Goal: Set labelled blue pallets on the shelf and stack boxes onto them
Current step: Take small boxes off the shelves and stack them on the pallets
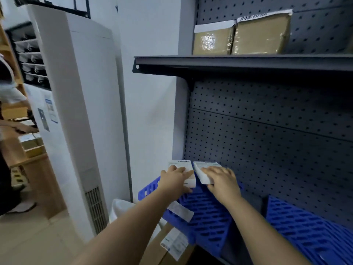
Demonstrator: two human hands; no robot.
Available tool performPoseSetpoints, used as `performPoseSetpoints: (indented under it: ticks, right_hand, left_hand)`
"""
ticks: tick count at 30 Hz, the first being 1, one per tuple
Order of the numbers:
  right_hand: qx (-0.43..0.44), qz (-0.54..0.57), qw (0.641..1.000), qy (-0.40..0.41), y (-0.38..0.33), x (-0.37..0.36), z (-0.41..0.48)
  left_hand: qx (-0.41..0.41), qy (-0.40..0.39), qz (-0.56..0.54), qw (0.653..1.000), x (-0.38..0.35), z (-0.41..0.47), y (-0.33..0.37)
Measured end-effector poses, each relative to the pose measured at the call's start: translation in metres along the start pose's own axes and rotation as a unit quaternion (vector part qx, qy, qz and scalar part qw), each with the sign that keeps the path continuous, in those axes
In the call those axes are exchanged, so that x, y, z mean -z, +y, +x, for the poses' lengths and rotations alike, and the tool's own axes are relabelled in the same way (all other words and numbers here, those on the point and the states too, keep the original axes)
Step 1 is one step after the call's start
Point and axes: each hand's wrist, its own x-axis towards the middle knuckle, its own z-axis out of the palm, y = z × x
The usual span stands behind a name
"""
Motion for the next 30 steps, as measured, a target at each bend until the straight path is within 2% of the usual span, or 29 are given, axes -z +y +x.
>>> performPoseSetpoints:
  ticks: [4,8,11,15,18,23,30]
  right_hand:
    - [0.016,-0.002,1.000,-0.018,-0.011,-0.016,0.008]
    - [-0.054,0.046,0.995,-0.068,-0.017,-0.018,-0.003]
    - [-0.107,0.082,0.991,-0.013,-0.023,-0.005,-0.030]
    - [-0.134,0.022,0.986,0.093,-0.039,0.026,-0.074]
    - [-0.181,-0.031,0.976,0.120,-0.055,0.050,-0.121]
    - [-0.281,-0.132,0.948,0.070,-0.067,0.094,-0.222]
    - [-0.406,-0.241,0.875,0.104,-0.064,0.222,-0.356]
  left_hand:
    - [-0.021,-0.014,-0.009,1.000,-0.017,0.015,-0.007]
    - [-0.063,-0.001,0.001,0.998,-0.016,0.010,-0.019]
    - [-0.108,0.037,0.001,0.993,-0.005,0.001,-0.020]
    - [-0.195,0.084,0.014,0.977,0.006,-0.020,-0.008]
    - [-0.261,0.100,0.007,0.960,0.014,-0.046,0.016]
    - [-0.374,0.097,-0.006,0.922,0.030,-0.096,0.085]
    - [-0.488,0.148,-0.066,0.858,0.109,-0.170,0.207]
